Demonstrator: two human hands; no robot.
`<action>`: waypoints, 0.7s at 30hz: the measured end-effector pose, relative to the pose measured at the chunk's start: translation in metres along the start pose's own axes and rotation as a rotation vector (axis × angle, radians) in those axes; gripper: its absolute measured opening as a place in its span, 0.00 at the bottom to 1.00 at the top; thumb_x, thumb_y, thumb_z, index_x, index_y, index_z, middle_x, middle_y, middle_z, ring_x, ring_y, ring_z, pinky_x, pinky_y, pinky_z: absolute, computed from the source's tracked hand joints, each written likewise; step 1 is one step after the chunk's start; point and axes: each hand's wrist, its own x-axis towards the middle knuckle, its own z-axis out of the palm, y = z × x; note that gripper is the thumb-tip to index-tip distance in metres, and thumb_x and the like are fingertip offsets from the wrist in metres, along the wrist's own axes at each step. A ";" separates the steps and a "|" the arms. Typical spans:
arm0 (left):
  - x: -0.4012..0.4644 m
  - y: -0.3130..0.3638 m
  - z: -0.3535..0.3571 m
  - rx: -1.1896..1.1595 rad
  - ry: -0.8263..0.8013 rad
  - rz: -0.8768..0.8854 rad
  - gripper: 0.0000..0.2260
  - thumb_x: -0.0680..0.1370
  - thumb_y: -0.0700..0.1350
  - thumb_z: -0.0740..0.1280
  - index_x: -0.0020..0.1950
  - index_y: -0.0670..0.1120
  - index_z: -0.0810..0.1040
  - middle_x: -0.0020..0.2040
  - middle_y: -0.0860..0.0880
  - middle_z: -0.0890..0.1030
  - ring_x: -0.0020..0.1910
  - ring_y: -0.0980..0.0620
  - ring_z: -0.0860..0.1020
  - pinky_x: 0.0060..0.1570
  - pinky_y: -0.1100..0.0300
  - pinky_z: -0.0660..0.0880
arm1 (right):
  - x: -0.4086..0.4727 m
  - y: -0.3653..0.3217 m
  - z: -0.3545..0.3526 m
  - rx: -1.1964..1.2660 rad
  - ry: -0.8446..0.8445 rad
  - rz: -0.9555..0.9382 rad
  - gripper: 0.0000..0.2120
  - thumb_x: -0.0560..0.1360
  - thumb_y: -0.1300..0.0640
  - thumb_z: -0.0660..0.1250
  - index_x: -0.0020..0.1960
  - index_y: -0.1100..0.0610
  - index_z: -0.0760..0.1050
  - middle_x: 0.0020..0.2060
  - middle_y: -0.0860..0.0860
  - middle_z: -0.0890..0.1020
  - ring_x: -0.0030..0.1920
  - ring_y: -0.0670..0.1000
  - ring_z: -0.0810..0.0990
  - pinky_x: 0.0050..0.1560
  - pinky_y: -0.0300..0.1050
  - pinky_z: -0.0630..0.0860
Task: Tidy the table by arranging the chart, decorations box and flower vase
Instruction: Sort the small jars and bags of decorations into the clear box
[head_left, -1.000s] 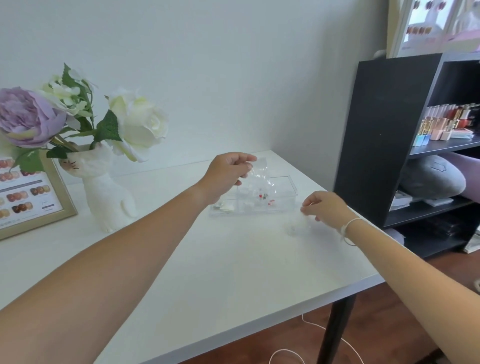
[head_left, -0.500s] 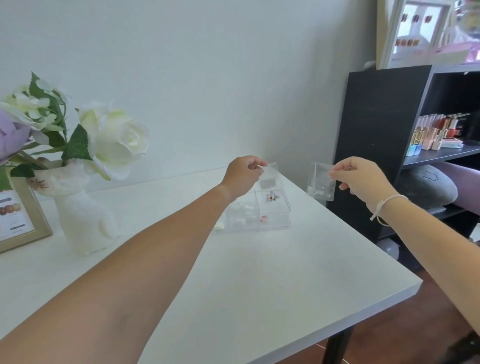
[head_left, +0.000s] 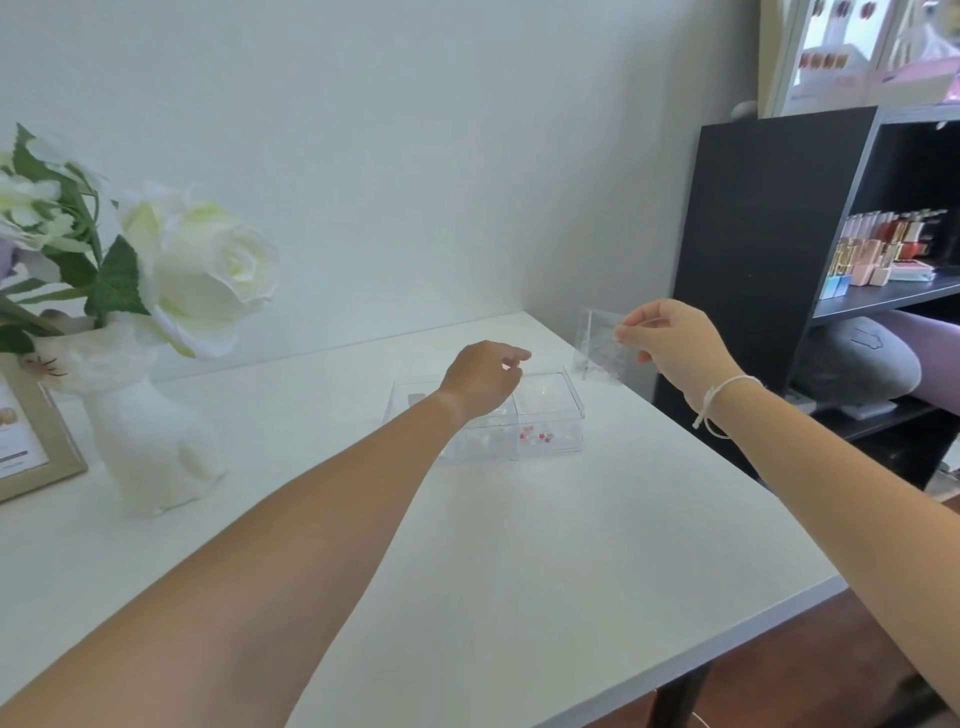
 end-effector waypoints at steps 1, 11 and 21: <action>-0.002 -0.002 -0.002 -0.005 0.016 0.002 0.15 0.78 0.41 0.60 0.64 0.48 0.76 0.63 0.48 0.76 0.57 0.52 0.74 0.55 0.64 0.66 | 0.001 -0.001 0.004 0.010 -0.004 0.002 0.03 0.72 0.59 0.67 0.45 0.57 0.74 0.40 0.50 0.78 0.32 0.45 0.72 0.35 0.36 0.68; -0.038 -0.042 -0.045 0.084 0.237 0.010 0.14 0.77 0.44 0.62 0.62 0.51 0.76 0.63 0.50 0.76 0.62 0.46 0.71 0.62 0.54 0.69 | 0.009 0.005 0.048 -0.077 -0.060 0.005 0.05 0.71 0.61 0.68 0.45 0.57 0.73 0.43 0.53 0.77 0.35 0.48 0.72 0.40 0.42 0.70; -0.079 -0.088 -0.056 -0.047 0.130 -0.142 0.20 0.76 0.52 0.65 0.66 0.49 0.73 0.70 0.52 0.70 0.65 0.50 0.71 0.61 0.61 0.66 | 0.006 0.022 0.075 -0.271 -0.083 0.046 0.08 0.70 0.59 0.69 0.47 0.55 0.73 0.43 0.51 0.76 0.37 0.52 0.74 0.40 0.43 0.69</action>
